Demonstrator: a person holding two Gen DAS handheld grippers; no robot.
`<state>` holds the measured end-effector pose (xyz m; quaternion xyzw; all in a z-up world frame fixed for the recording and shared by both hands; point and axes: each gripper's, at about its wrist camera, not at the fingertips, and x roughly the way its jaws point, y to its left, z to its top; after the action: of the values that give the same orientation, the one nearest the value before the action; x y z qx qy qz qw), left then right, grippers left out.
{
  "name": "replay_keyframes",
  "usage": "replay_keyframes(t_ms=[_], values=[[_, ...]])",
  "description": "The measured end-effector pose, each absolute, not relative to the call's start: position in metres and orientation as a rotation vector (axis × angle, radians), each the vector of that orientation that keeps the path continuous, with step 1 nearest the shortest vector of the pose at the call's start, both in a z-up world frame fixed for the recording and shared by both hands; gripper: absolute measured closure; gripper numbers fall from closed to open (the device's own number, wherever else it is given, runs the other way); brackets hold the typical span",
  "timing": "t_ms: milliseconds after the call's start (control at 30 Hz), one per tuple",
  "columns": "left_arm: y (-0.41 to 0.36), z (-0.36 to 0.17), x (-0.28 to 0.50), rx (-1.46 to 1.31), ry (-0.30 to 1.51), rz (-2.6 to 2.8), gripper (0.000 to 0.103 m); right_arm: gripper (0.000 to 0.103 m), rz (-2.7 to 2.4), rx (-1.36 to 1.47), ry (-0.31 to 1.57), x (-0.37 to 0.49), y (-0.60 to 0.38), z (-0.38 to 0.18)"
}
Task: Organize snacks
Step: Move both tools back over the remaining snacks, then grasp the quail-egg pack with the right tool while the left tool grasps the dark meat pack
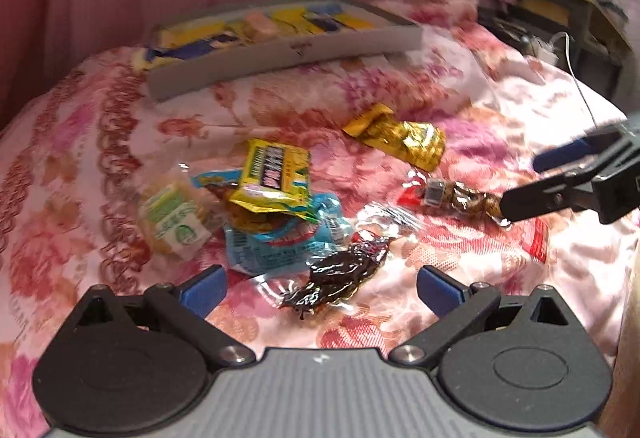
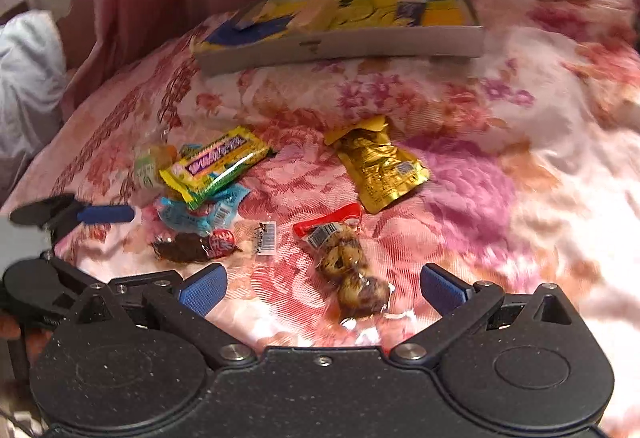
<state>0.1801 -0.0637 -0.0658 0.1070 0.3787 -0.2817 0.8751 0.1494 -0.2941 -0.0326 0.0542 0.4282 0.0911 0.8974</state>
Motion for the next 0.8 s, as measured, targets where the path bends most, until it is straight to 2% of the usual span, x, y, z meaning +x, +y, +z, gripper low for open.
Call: replay_keyframes(t_ms=[200, 500, 667, 800], values=[[-0.077, -0.077, 0.201, 0.296, 0.844, -0.650, 0.000, 0.002, 0.207, 0.209, 0.996, 0.179, -0.312, -0.058], [-0.091, -0.077, 0.210, 0.346, 0.906, -0.769, 0.001, 0.002, 0.221, 0.222, 1.017, 0.194, -0.313, -0.070], [-0.090, -0.079, 0.211, 0.267, 0.981, -0.819, 0.010, 0.004, 0.269, 0.280, 1.033, 0.193, -0.314, -0.069], [-0.089, -0.078, 0.210, 0.222, 1.039, -0.870, 0.011, 0.005, 0.286, 0.281, 1.039, 0.191, -0.312, -0.067]])
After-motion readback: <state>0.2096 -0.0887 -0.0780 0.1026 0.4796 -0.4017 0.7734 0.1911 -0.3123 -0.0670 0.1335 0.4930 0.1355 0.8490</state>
